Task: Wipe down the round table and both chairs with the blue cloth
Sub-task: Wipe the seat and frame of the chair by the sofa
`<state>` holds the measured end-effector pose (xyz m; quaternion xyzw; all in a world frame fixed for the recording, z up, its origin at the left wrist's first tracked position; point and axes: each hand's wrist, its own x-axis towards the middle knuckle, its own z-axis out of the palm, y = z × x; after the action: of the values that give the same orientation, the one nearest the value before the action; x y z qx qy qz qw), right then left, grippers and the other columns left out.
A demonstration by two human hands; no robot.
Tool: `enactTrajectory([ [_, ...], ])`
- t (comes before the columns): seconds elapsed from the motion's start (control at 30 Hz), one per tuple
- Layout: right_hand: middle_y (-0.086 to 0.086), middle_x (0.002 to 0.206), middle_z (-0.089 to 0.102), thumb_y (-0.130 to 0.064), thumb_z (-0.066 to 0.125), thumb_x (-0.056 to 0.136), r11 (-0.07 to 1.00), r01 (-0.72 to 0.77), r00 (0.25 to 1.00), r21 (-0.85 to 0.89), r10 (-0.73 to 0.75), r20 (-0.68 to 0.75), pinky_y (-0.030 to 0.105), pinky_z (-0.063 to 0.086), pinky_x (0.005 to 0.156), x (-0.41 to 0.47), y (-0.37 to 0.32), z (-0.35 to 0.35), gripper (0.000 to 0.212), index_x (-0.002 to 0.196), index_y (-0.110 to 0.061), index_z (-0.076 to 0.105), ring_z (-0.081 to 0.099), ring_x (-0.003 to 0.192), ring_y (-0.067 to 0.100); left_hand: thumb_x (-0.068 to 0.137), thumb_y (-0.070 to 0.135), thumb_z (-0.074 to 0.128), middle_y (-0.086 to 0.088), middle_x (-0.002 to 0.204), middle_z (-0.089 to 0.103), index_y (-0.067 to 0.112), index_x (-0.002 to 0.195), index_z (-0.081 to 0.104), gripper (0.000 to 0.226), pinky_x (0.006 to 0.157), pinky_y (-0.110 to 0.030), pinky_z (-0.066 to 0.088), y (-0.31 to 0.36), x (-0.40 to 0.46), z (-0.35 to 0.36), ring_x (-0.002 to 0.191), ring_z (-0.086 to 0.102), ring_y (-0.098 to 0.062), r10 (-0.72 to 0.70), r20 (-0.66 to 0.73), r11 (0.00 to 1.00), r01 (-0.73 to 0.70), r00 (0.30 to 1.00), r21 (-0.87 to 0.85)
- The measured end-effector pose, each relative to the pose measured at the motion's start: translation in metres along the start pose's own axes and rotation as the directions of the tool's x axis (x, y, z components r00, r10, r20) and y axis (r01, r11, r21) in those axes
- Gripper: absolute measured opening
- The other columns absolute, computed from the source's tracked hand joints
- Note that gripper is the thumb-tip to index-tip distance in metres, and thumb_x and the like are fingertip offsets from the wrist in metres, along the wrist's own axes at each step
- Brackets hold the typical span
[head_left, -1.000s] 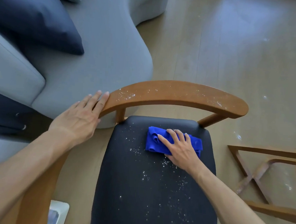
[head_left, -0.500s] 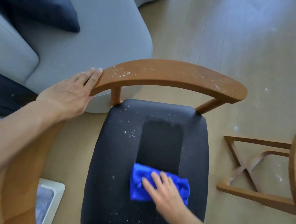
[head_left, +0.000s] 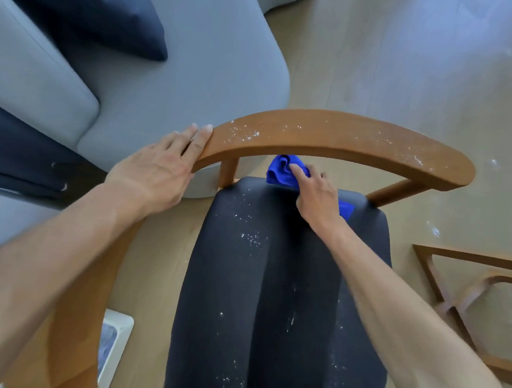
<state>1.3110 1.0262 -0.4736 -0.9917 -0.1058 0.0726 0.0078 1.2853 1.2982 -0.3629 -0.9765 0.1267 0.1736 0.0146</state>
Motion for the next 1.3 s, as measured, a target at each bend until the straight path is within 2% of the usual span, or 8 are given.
enactTrajectory([
  [0.23,0.007,0.101,0.055,-0.005,0.068,0.057,0.973,0.208,0.975,0.104,-0.215,0.062,0.031,0.04,0.046,-0.126,-0.062,0.023,0.052,0.106,-0.019,0.06,0.054,0.08,0.027,0.103,0.026,0.03,-0.003,0.162,-0.005,0.021,0.149,-0.023,0.07,0.117,-0.041,0.023,0.0,0.0,-0.001,0.147,0.011,-0.025,0.003,0.009,1.0,-0.003,1.0,-0.031],
  [0.3,0.0,0.095,0.053,-0.025,0.079,0.045,0.922,0.363,0.897,0.132,-0.384,0.217,0.027,0.044,0.04,-0.209,-0.084,0.029,0.048,0.091,-0.031,0.069,0.058,0.072,0.018,0.103,0.023,0.029,-0.003,0.162,-0.005,0.021,0.149,-0.023,0.07,0.115,-0.04,0.023,0.001,-0.001,-0.002,0.146,0.011,-0.026,-0.001,0.009,1.0,0.001,1.0,-0.025],
  [0.4,-0.024,0.079,0.056,-0.073,0.078,0.026,0.946,0.224,0.791,0.235,-0.317,0.522,0.013,0.039,0.037,-0.272,-0.1,0.023,0.04,0.058,-0.052,0.065,0.051,0.06,-0.005,0.103,0.021,0.031,-0.003,0.162,-0.006,0.022,0.149,-0.023,0.071,0.115,-0.04,0.023,0.003,-0.002,-0.004,0.147,0.012,-0.026,-0.006,0.002,1.0,0.006,1.0,-0.024],
  [0.53,-0.01,0.09,0.065,-0.025,0.075,0.05,0.86,0.456,0.798,0.227,-0.509,0.322,0.019,0.042,0.042,-0.222,-0.074,-0.003,0.046,0.092,-0.04,0.065,0.058,0.065,0.013,0.102,0.017,0.032,-0.003,0.162,-0.007,0.022,0.148,-0.024,0.073,0.115,-0.039,0.023,0.004,-0.002,-0.004,0.147,0.011,-0.026,-0.017,0.005,1.0,0.017,1.0,-0.019],
  [0.73,0.005,0.142,0.036,-0.001,0.047,0.082,0.962,0.271,0.962,0.026,-0.271,0.014,0.041,0.047,0.08,-0.011,-0.077,-0.007,0.061,0.139,-0.024,0.038,0.044,0.113,0.034,0.102,0.016,0.036,-0.003,0.162,-0.007,0.023,0.147,-0.026,0.077,0.114,-0.04,0.025,0.003,-0.001,-0.003,0.146,0.011,-0.026,-0.029,0.002,0.999,0.029,1.0,-0.039],
  [1.07,0.005,0.105,0.065,-0.014,0.064,0.067,0.907,0.421,0.902,-0.005,-0.419,0.104,0.036,0.051,0.061,-0.158,-0.129,0.025,0.027,0.092,-0.022,0.065,0.063,0.083,0.032,0.101,0.015,0.036,-0.001,0.162,-0.006,0.024,0.148,-0.024,0.077,0.113,-0.04,0.025,0.003,-0.001,-0.002,0.146,0.011,-0.026,-0.034,0.014,0.998,0.035,0.999,-0.046],
  [1.2,-0.004,0.075,0.072,-0.01,0.045,0.068,0.904,0.357,0.872,0.234,-0.413,0.265,0.034,0.052,0.055,-0.261,-0.141,0.022,0.035,0.056,-0.03,0.071,0.067,0.061,0.024,0.101,0.014,0.034,-0.002,0.162,-0.005,0.024,0.148,-0.024,0.075,0.113,-0.041,0.026,0.005,-0.002,-0.003,0.146,0.013,-0.026,-0.033,0.017,0.999,0.033,0.999,-0.037],
  [1.3,-0.024,0.074,0.066,-0.054,0.075,0.044,0.894,0.388,0.81,0.223,-0.446,0.381,0.02,0.044,0.045,-0.248,-0.129,0.006,0.021,0.063,-0.051,0.066,0.059,0.057,0.003,0.101,0.014,0.033,-0.003,0.162,-0.004,0.023,0.149,-0.023,0.075,0.114,-0.042,0.027,0.003,-0.001,-0.003,0.145,0.015,-0.026,-0.031,0.013,0.999,0.032,0.999,-0.028],
])
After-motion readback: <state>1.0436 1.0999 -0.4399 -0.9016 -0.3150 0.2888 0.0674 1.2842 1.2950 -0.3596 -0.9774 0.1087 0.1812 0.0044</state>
